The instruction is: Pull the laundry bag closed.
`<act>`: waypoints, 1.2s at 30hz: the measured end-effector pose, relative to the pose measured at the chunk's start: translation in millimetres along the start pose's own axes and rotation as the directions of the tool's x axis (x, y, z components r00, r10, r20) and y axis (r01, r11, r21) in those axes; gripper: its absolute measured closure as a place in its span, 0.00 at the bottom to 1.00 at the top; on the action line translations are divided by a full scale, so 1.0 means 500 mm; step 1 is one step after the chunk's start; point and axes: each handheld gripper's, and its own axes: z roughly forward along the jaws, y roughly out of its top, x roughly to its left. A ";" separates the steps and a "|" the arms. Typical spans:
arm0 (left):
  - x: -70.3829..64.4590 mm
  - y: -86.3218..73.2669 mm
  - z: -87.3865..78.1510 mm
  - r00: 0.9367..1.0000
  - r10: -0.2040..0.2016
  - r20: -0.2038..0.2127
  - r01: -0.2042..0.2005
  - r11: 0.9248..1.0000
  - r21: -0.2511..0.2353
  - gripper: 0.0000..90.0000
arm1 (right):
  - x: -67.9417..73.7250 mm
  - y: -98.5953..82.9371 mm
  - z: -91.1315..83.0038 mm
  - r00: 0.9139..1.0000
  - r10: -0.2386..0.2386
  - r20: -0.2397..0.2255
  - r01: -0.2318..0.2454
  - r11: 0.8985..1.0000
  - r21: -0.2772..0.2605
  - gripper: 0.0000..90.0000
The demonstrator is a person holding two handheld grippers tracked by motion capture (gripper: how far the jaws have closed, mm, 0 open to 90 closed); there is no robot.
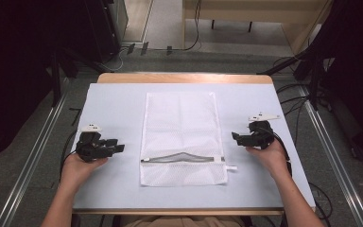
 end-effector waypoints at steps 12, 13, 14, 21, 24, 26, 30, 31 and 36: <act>-0.002 0.013 0.006 0.999 -0.050 0.017 0.050 0.999 0.012 0.56 | 0.010 0.001 -0.004 0.999 -0.014 -0.052 0.015 1.000 0.013 0.28; -0.002 0.015 0.007 0.998 -0.065 0.022 0.065 0.998 0.017 0.57 | 0.011 0.001 -0.005 0.998 -0.021 -0.052 0.021 1.000 0.011 0.28; -0.002 0.015 0.007 0.998 -0.065 0.022 0.065 0.998 0.017 0.56 | 0.011 0.001 -0.005 0.998 -0.021 -0.052 0.021 1.000 0.011 0.28; 0.003 0.022 0.014 0.995 -0.098 0.031 0.097 0.994 0.052 0.46 | 0.016 -0.002 -0.008 0.998 -0.012 -0.061 0.012 1.000 0.011 0.29; 0.003 0.023 0.014 0.994 -0.101 0.036 0.099 0.994 0.048 0.44 | 0.016 -0.003 -0.009 0.998 -0.010 -0.067 0.011 1.000 0.015 0.29; 0.002 0.026 0.015 0.995 -0.097 0.037 0.095 0.994 0.044 0.42 | 0.016 -0.004 -0.009 0.998 0.000 -0.068 0.001 1.000 0.014 0.31; 0.001 0.029 0.017 0.995 -0.093 0.044 0.091 0.995 0.042 0.42 | 0.015 -0.006 -0.015 0.998 -0.011 -0.068 0.011 1.000 0.003 0.33; 0.000 0.030 0.018 0.995 -0.090 0.048 0.088 0.995 0.044 0.42 | 0.015 -0.007 -0.015 0.997 -0.008 -0.073 0.008 1.000 0.005 0.34; -0.002 0.031 0.020 0.995 -0.083 0.052 0.081 0.996 0.041 0.41 | 0.015 -0.007 -0.016 0.996 -0.006 -0.092 0.008 1.000 0.024 0.36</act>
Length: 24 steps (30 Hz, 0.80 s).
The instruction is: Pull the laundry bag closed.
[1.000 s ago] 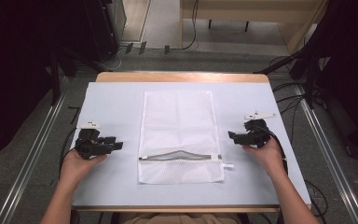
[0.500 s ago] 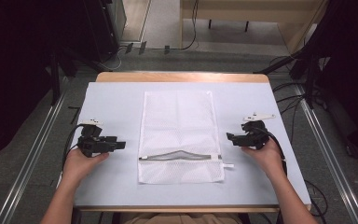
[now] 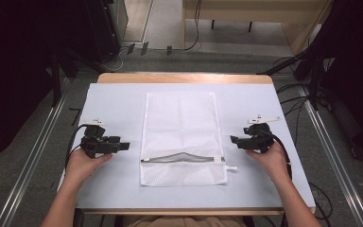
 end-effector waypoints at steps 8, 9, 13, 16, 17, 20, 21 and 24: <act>-0.003 0.000 0.000 1.000 0.001 -0.002 -0.001 1.000 -0.006 0.40 | 0.008 0.001 0.004 1.000 -0.007 -0.005 0.007 1.000 0.023 0.38; -0.003 0.000 0.000 1.000 0.001 -0.002 -0.001 1.000 -0.006 0.40 | 0.008 0.001 0.004 1.000 -0.007 -0.005 0.007 1.000 0.023 0.38; -0.004 0.000 0.000 1.000 0.005 -0.002 -0.005 1.000 0.001 0.40 | 0.009 0.000 0.005 1.000 -0.013 -0.009 0.013 0.999 0.031 0.39; -0.005 -0.001 0.001 1.000 0.000 0.000 0.000 1.000 0.009 0.40 | 0.009 0.000 0.006 1.000 -0.011 -0.016 0.012 0.999 0.036 0.39; -0.006 -0.001 0.001 1.000 0.004 -0.002 -0.004 1.000 0.012 0.40 | 0.009 0.000 0.006 1.000 -0.014 -0.018 0.014 0.999 0.038 0.39; -0.008 -0.001 0.001 1.000 0.009 0.002 -0.009 1.000 0.013 0.40 | 0.010 0.000 0.006 1.000 -0.011 -0.018 0.011 0.999 0.040 0.40; -0.009 -0.001 0.001 1.000 0.008 0.003 -0.008 1.000 0.011 0.40 | 0.010 0.001 0.005 1.000 -0.014 -0.015 0.015 0.999 0.034 0.41; -0.012 0.001 -0.001 1.000 -0.011 0.015 0.010 1.000 0.017 0.40 | 0.013 0.004 0.001 1.000 -0.012 -0.012 0.012 1.000 0.024 0.42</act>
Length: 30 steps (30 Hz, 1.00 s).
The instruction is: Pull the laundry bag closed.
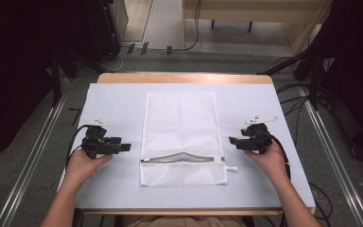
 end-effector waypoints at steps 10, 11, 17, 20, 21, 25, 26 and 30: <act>-0.009 -0.002 -0.003 1.000 0.015 -0.005 -0.015 1.000 0.002 0.40 | 0.011 0.001 0.000 1.000 -0.008 -0.025 0.008 1.000 0.012 0.45; -0.010 -0.002 -0.004 1.000 0.019 -0.005 -0.019 1.000 0.003 0.40 | 0.015 0.002 0.000 0.999 -0.013 -0.030 0.013 1.000 0.011 0.45; -0.023 -0.005 -0.010 1.000 0.010 -0.004 -0.010 1.000 0.012 0.42 | 0.036 0.006 -0.002 0.998 -0.034 -0.051 0.035 0.999 0.013 0.46; -0.025 -0.009 -0.014 1.000 0.011 0.002 -0.011 1.000 -0.009 0.42 | 0.049 0.009 -0.004 0.997 -0.051 -0.061 0.052 0.999 0.016 0.46; -0.025 -0.009 -0.014 1.000 0.011 0.002 -0.011 1.000 -0.009 0.42 | 0.049 0.009 -0.004 0.997 -0.051 -0.061 0.052 0.999 0.016 0.46; -0.028 -0.017 -0.015 1.000 0.024 0.005 -0.024 1.000 -0.014 0.42 | 0.064 0.012 -0.005 0.995 -0.065 -0.074 0.066 0.998 0.015 0.47; -0.029 -0.021 -0.015 1.000 0.024 0.001 -0.024 1.000 -0.010 0.43 | 0.073 0.015 -0.005 0.994 -0.075 -0.082 0.077 0.997 0.017 0.47; -0.031 -0.027 -0.016 1.000 0.022 -0.001 -0.022 1.000 -0.014 0.44 | 0.088 0.019 -0.002 0.991 -0.092 -0.095 0.094 0.996 0.013 0.47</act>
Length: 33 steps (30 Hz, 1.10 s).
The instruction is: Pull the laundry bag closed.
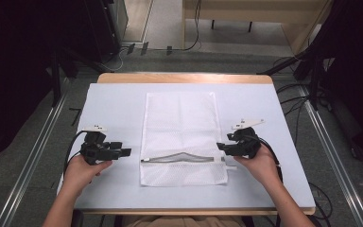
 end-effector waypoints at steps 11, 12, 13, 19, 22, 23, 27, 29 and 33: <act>0.000 -0.006 0.003 1.000 0.010 0.006 -0.010 1.000 0.000 0.48 | 0.042 0.017 0.019 0.998 -0.041 -0.043 0.041 0.999 0.002 0.48; 0.001 -0.008 0.003 1.000 0.003 0.004 -0.003 1.000 -0.004 0.48 | 0.051 0.020 0.021 0.997 -0.056 -0.051 0.056 0.998 0.001 0.48; 0.001 -0.008 0.003 1.000 0.003 0.004 -0.003 1.000 -0.004 0.48 | 0.051 0.020 0.021 0.997 -0.056 -0.051 0.056 0.998 0.001 0.48; -0.009 -0.010 0.008 1.000 0.024 -0.005 -0.024 1.000 0.013 0.50 | 0.072 0.031 0.028 0.995 -0.078 -0.066 0.078 0.997 -0.010 0.49; -0.011 -0.010 0.013 0.999 0.032 0.008 -0.033 0.999 0.017 0.49 | 0.085 0.038 0.032 0.992 -0.087 -0.087 0.087 0.996 -0.010 0.51; -0.013 -0.010 0.014 1.000 0.028 0.012 -0.028 1.000 0.011 0.49 | 0.089 0.040 0.034 0.992 -0.089 -0.094 0.088 0.996 -0.009 0.52; -0.014 -0.010 0.013 1.000 0.029 0.012 -0.029 1.000 0.012 0.49 | 0.102 0.048 0.041 0.988 -0.105 -0.110 0.104 0.994 -0.012 0.53; -0.014 -0.010 0.014 1.000 0.026 0.012 -0.026 1.000 0.011 0.49 | 0.114 0.053 0.045 0.986 -0.115 -0.117 0.115 0.993 -0.012 0.53; -0.014 -0.010 0.015 1.000 0.029 0.007 -0.029 0.999 0.019 0.49 | 0.132 0.062 0.052 0.982 -0.130 -0.135 0.130 0.991 -0.008 0.54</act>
